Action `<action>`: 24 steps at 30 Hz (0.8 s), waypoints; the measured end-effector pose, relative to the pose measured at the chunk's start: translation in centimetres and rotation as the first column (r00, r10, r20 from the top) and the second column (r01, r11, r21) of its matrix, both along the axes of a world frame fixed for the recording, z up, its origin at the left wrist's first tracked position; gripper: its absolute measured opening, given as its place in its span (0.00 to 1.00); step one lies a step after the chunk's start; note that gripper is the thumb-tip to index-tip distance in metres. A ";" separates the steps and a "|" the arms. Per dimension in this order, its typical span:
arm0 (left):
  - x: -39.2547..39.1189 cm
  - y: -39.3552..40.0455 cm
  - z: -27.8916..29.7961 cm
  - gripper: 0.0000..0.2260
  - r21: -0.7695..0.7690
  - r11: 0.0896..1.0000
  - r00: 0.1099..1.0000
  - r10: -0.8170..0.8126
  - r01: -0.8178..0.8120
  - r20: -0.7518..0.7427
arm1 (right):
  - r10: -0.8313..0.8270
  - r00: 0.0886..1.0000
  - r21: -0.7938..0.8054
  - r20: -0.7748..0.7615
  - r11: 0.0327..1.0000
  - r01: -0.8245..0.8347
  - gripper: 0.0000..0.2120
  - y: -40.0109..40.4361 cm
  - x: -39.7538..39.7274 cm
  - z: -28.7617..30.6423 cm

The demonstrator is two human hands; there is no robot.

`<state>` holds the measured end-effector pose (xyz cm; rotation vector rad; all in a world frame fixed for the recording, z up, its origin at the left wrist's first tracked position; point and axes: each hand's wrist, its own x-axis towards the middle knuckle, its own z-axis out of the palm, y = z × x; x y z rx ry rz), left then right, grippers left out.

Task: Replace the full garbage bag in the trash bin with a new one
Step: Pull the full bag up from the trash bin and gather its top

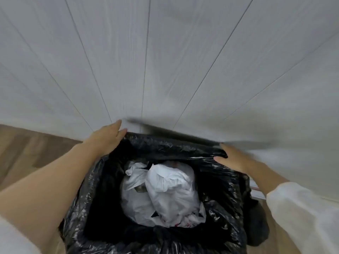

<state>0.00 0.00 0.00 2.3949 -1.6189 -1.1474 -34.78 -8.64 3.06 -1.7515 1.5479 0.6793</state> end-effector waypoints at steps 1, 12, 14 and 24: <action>-0.2 -0.4 -0.6 0.26 0.028 0.999 1.000 -0.017 0.017 0.012 | -0.001 1.000 0.003 0.001 1.000 0.001 0.34 -0.5 0.2 -0.7; -0.5 -2.4 1.4 0.05 -0.221 0.950 0.974 -0.203 0.221 0.100 | 0.165 0.985 -0.400 -0.049 0.900 -0.170 0.04 -0.1 1.6 -0.2; -0.7 -1.9 1.3 0.07 -0.297 0.921 0.966 -0.224 0.253 0.126 | 0.201 0.979 -0.492 -0.021 0.851 -0.185 0.06 0.7 1.3 -0.4; -1.3 -0.9 1.6 0.16 -0.135 0.878 0.807 -0.348 0.459 0.476 | 0.278 0.946 -0.371 -0.166 0.871 -0.321 0.15 1.2 1.8 -0.3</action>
